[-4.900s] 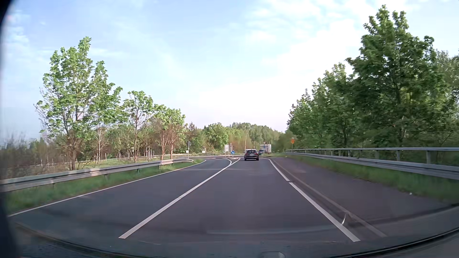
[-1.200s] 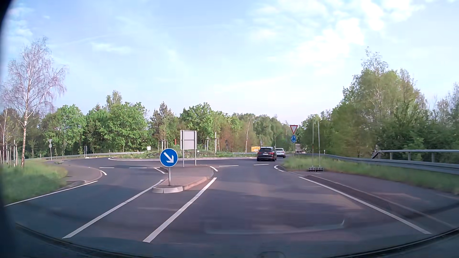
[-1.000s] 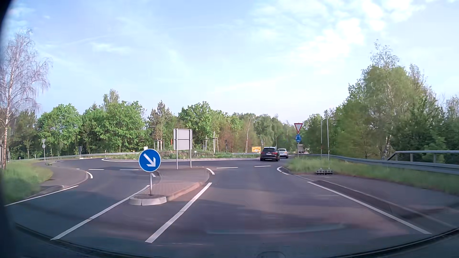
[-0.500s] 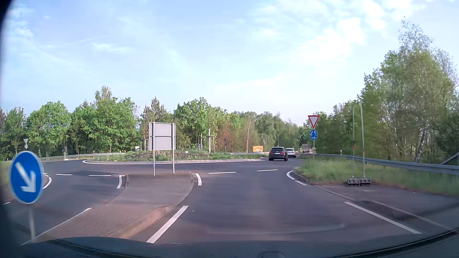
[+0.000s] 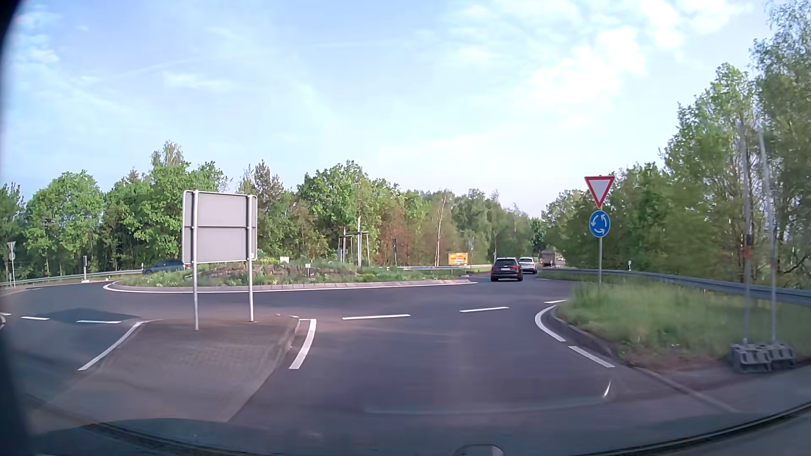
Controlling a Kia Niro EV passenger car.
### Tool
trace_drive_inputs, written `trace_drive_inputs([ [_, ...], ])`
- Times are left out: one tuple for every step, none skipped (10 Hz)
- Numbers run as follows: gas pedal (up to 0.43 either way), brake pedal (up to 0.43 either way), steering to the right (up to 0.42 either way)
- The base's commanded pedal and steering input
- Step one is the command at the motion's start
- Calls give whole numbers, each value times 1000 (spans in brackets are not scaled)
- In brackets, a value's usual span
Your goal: Follow the waypoints while adhering to traffic rules and regulations
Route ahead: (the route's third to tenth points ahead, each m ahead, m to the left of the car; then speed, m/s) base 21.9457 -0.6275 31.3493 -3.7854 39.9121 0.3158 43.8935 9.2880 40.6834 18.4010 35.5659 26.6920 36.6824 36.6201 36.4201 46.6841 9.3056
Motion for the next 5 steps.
trace_drive_inputs([
  [0, 152, 6],
  [0, 159, 14],
  [0, 159, 27],
  [0, 159, 43],
  [0, 159, 55],
])
